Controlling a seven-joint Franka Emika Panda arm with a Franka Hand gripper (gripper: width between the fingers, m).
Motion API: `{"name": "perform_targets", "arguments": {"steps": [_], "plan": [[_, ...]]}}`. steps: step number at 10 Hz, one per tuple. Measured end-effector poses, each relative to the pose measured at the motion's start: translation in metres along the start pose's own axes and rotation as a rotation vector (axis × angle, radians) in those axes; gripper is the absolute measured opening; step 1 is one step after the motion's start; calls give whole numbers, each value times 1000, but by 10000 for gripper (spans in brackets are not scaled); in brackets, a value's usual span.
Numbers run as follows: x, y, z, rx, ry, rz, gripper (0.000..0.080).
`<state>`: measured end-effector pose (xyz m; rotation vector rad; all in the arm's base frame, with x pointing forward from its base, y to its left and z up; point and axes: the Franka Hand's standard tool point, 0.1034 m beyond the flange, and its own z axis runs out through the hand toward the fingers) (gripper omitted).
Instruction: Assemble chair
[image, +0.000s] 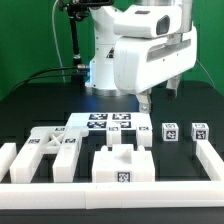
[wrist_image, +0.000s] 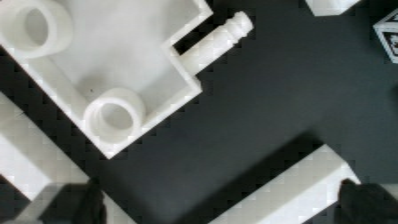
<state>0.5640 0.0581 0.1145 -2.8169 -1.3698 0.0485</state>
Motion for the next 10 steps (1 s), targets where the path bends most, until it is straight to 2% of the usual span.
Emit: {"name": "perform_targets", "arguments": {"steps": [7, 9, 10], "plan": [[-2, 1, 1, 1, -1, 3, 650], [-33, 21, 16, 70, -14, 120, 650], [-38, 27, 25, 54, -8, 230, 650]]}}
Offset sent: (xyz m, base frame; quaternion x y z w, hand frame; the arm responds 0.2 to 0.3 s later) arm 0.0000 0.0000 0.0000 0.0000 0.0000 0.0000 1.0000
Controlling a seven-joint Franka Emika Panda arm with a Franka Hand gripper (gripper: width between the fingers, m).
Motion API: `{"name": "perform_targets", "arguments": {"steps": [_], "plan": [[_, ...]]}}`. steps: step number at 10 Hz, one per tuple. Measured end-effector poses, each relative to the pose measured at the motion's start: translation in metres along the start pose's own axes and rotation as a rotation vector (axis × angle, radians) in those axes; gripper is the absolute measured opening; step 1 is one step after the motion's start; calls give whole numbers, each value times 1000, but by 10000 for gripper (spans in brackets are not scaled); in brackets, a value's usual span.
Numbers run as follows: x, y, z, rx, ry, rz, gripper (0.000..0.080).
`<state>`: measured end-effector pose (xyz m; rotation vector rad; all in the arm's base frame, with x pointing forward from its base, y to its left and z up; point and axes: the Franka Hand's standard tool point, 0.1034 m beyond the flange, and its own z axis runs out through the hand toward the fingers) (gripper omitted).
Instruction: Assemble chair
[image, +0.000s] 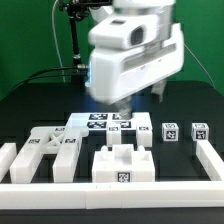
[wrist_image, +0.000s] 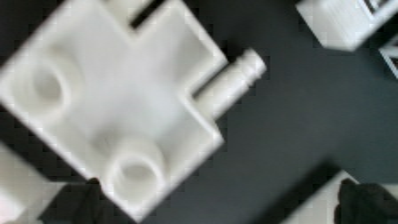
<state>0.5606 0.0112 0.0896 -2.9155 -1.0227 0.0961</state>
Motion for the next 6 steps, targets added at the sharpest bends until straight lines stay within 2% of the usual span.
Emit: {"name": "perform_targets", "arguments": {"steps": [1, 2, 6], "plan": [[-10, 8, 9, -3, 0, 74, 650], [-20, 19, 15, 10, -1, 129, 650], [-17, 15, 15, 20, 3, 426, 650]]}}
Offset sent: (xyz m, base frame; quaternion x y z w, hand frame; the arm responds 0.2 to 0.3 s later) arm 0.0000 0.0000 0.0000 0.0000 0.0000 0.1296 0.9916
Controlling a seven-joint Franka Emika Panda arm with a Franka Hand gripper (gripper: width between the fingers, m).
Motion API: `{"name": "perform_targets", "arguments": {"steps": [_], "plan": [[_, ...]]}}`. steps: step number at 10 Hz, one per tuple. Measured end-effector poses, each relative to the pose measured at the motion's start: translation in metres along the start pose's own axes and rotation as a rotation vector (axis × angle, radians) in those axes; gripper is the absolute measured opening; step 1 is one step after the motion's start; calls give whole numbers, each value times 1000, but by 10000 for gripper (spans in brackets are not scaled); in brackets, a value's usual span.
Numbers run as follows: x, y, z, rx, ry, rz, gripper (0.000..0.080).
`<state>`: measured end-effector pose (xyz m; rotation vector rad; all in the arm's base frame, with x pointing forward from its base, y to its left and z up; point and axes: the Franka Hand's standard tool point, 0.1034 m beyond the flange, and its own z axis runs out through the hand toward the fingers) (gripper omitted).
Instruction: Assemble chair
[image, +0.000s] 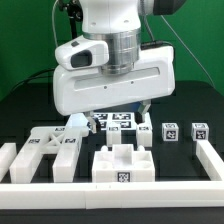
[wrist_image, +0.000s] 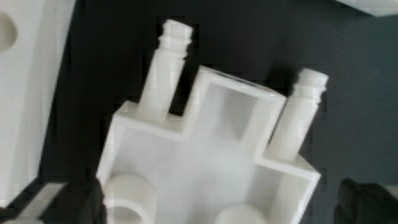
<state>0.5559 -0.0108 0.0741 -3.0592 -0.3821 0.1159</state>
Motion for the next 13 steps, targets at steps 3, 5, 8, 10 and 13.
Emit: {"name": "perform_targets", "arguments": {"steps": [3, 5, 8, 10, 13], "plan": [[16, 19, 14, 6, 11, 278, 650], [19, 22, 24, -1, 40, 258, 650], [20, 27, 46, -6, 56, 225, 650], [23, 29, 56, -7, 74, 226, 650], [22, 28, 58, -7, 72, 219, 525]]}}
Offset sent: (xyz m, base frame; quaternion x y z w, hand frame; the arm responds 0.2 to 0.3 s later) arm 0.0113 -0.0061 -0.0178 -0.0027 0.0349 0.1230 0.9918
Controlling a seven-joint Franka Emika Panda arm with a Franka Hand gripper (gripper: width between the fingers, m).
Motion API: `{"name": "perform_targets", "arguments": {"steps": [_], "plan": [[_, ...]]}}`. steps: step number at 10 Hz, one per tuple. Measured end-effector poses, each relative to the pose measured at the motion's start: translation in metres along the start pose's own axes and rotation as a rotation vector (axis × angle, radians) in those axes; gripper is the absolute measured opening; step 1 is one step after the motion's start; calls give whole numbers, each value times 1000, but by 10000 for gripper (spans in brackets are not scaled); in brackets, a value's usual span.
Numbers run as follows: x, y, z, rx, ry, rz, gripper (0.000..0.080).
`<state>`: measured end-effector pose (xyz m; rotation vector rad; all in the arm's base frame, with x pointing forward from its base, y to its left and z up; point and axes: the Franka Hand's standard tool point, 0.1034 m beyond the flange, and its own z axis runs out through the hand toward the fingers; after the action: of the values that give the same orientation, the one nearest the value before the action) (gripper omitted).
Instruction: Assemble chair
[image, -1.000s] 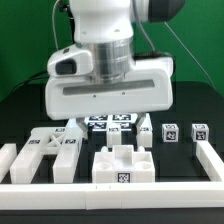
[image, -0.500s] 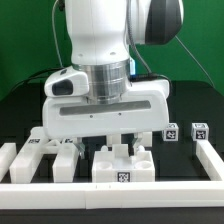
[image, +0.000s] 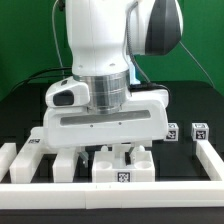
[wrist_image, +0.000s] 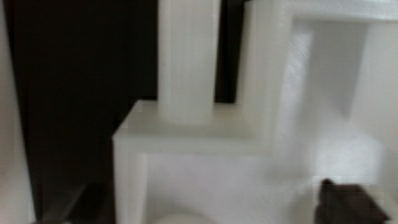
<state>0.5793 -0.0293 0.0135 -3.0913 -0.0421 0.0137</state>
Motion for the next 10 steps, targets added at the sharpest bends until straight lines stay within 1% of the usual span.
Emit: {"name": "perform_targets", "arguments": {"steps": [1, 3, 4, 5, 10], "plan": [[0, 0, 0, 0, -1, 0, 354], [0, 0, 1, 0, -1, 0, 86], [0, 0, 1, 0, -1, 0, 86], [0, 0, 1, 0, -1, 0, 31], [0, -2, 1, 1, -1, 2, 31]]}}
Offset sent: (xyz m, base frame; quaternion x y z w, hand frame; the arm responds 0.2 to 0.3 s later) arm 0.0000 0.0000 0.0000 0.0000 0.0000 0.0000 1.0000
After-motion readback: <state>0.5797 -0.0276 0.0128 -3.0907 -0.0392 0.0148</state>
